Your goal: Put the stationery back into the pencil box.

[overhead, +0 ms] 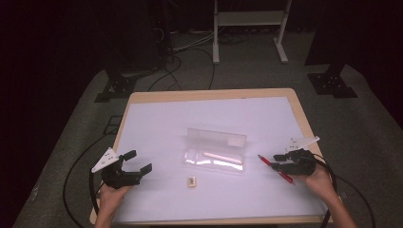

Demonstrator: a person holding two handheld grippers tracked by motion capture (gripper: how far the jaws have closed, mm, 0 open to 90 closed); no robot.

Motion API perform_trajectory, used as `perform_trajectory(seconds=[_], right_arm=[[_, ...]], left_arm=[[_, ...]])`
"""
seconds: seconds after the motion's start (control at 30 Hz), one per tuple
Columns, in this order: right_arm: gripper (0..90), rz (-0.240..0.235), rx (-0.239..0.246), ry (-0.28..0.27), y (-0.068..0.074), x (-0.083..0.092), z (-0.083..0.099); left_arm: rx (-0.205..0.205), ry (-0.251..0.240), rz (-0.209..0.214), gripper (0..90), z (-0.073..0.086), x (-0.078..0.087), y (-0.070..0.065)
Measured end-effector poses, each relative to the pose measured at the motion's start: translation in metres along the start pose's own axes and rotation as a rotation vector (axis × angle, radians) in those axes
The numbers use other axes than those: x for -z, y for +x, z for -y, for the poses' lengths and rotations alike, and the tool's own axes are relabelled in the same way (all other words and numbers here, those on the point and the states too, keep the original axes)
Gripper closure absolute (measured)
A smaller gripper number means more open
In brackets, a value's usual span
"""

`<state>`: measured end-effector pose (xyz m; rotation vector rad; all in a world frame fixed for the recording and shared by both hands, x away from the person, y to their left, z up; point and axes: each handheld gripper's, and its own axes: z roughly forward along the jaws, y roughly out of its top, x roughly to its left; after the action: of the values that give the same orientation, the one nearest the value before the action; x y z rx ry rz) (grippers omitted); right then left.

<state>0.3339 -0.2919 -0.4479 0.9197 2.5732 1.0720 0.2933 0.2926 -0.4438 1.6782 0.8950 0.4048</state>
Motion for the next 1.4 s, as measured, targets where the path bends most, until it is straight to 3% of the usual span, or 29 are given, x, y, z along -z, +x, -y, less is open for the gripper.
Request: perform_trajectory(seconds=[0.77,1.0,1.4], right_arm=[[67.9,0.012,-0.026,0.036,0.001,-0.011,0.018],[73.3,0.037,0.004,0.037,0.004,-0.011,0.019],[78.8,0.037,-0.001,0.042,0.004,-0.010,0.018]], left_arm=[[0.001,-0.001,0.000,3.5,0.000,0.000,0.000],[0.000,-0.002,-0.001,3.6,0.000,0.000,0.000],[-0.003,-0.002,-0.002,3.6,0.000,0.000,0.000]])
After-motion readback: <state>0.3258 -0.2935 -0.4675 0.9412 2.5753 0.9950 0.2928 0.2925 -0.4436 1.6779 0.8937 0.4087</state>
